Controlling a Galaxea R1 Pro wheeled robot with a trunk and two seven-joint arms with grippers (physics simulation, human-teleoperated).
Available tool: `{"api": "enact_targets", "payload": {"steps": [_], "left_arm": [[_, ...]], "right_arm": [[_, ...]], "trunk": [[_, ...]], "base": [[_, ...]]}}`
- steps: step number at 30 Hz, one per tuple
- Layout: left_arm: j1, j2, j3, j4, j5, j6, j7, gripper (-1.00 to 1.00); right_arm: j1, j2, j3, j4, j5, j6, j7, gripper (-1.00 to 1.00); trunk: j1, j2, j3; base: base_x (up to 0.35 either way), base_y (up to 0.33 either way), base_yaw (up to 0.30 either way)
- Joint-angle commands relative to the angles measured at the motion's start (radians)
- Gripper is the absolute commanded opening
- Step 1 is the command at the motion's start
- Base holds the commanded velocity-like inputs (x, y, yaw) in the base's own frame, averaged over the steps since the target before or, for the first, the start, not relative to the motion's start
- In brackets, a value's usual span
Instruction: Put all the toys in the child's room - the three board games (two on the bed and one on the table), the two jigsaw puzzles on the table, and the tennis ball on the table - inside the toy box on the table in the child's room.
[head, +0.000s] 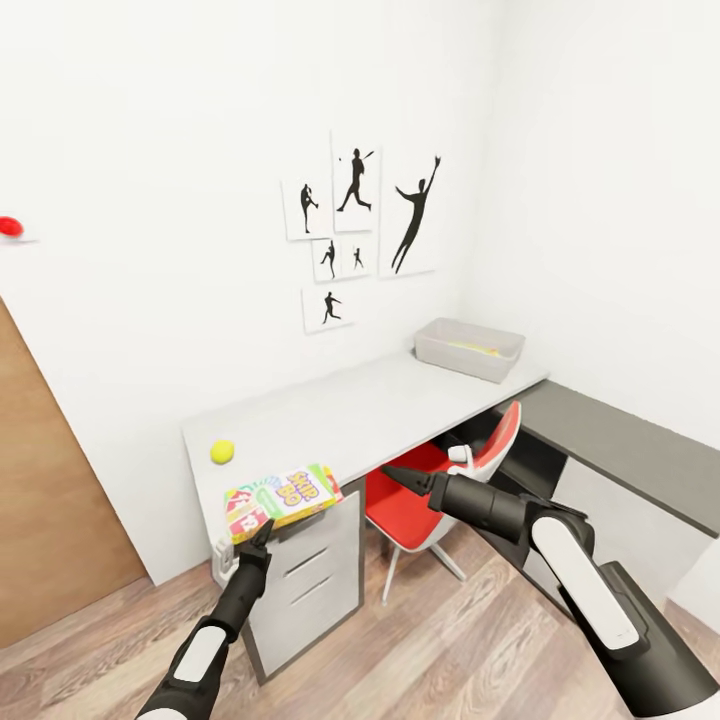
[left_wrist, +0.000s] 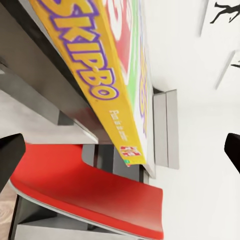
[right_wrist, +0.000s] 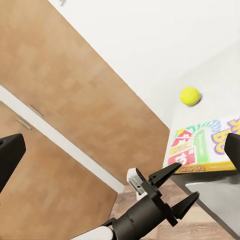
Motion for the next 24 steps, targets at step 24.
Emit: {"api": "enact_targets", "payload": {"steps": [24], "left_arm": [[-0.001, -0.003, 0.006, 0.005, 0.005, 0.010, -0.004, 1.00]], "right_arm": [[0.000, 0.000, 0.005, 0.000, -0.003, 0.003, 0.000, 1.00]], "trunk": [[0.000, -0.001, -0.001]], "base": [[0.016, -0.020, 0.041]]}}
